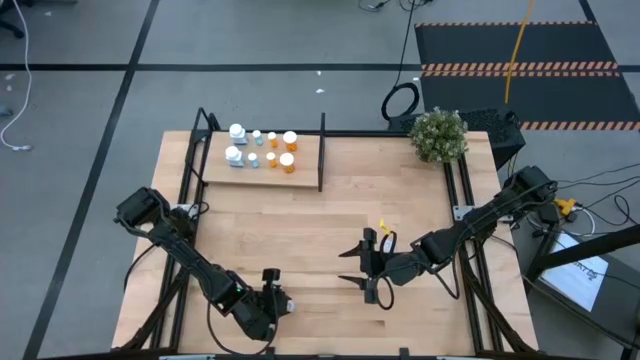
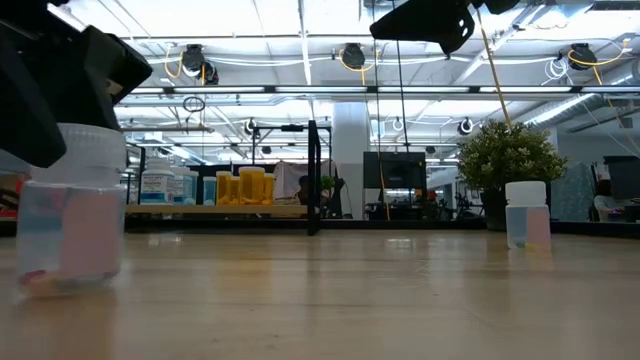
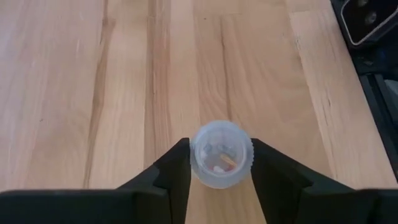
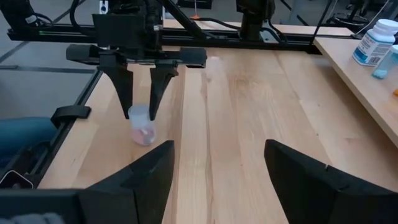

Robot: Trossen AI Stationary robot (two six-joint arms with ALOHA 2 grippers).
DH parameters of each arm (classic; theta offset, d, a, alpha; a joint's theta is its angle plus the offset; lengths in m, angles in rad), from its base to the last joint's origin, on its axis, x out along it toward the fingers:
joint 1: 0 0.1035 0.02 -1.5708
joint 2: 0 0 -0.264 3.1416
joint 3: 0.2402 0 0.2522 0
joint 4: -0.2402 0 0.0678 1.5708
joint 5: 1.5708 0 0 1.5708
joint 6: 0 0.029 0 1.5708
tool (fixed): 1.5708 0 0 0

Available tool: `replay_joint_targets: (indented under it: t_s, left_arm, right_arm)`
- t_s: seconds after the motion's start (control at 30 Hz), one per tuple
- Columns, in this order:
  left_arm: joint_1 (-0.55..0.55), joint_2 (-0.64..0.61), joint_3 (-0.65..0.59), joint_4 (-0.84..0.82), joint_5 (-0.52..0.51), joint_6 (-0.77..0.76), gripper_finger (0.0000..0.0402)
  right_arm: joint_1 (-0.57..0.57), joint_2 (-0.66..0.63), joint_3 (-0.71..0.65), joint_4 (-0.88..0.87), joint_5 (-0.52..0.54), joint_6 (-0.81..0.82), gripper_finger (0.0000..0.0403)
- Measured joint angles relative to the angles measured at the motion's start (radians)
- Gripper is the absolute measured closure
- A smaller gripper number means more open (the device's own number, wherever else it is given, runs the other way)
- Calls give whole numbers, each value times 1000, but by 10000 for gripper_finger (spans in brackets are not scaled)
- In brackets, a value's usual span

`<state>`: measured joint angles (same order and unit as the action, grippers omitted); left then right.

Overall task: Pick and place medicine bottles onto shelf by color
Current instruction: Put the bottom transparent pill bottle on the shelf

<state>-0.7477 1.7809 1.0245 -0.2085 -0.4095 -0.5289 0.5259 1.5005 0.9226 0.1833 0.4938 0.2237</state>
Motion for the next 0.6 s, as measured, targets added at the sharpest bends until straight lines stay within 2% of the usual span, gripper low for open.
replay_joint_targets:
  t_s: [0.13,0.23,0.4,0.6]
  left_arm:
    - [13,0,0,1,0,11,230]
    - [31,-14,-1,1,1,31,226]
    - [80,-58,-2,-7,10,94,258]
    - [132,-90,-2,-11,111,136,297]
  right_arm:
    - [0,0,0,-3,0,-4,161]
    - [0,0,0,-16,0,-5,161]
    - [-7,0,0,-35,1,-35,161]
    - [-21,0,0,-55,1,-53,161]
